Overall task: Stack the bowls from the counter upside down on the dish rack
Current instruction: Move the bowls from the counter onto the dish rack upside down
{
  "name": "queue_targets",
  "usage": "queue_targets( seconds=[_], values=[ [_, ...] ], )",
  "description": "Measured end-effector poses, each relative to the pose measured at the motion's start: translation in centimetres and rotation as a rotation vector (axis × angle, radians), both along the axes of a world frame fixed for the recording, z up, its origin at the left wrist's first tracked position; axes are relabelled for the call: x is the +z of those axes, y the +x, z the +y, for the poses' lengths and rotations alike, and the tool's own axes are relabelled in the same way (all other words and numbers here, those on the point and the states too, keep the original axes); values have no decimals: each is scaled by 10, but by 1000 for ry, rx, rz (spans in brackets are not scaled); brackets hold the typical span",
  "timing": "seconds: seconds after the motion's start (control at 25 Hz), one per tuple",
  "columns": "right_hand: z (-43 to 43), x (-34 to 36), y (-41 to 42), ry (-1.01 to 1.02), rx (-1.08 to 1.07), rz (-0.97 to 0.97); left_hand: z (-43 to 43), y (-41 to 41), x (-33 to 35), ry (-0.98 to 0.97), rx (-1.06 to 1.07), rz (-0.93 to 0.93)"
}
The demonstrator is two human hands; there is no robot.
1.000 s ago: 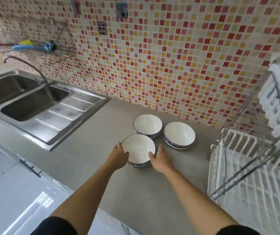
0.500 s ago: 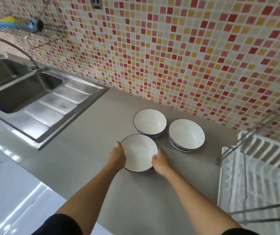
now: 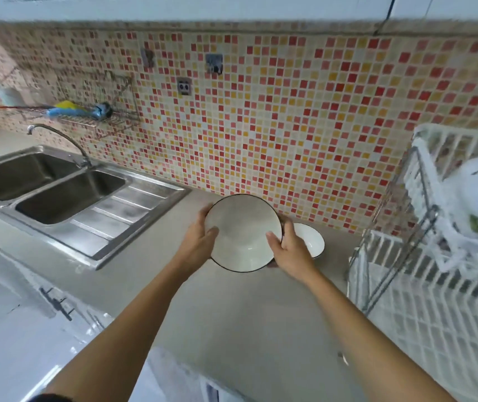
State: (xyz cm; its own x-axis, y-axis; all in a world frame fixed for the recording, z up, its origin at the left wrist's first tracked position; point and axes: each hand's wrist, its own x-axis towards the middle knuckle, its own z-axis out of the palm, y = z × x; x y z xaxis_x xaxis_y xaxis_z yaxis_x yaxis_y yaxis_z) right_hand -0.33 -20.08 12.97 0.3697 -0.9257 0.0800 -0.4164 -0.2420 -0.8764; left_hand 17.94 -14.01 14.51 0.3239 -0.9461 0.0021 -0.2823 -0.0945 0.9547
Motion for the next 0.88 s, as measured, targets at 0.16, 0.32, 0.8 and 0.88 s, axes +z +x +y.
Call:
queue_targets(
  seconds=[0.16, 0.32, 0.8, 0.88],
  values=[
    [65, 75, -23, -58, -12, -202, 47, -29, 66, -260, -88, 151],
    [117, 129, -58, -169, -66, -409, 75, -69, 119, -505, -97, 166],
    [166, 224, -254, -687, -88, -305, 80, -230, 210, -739, -512, -140],
    [163, 234, -293, -704, -116, -261, 71, -263, 216, -787, -545, -213]
  ],
)
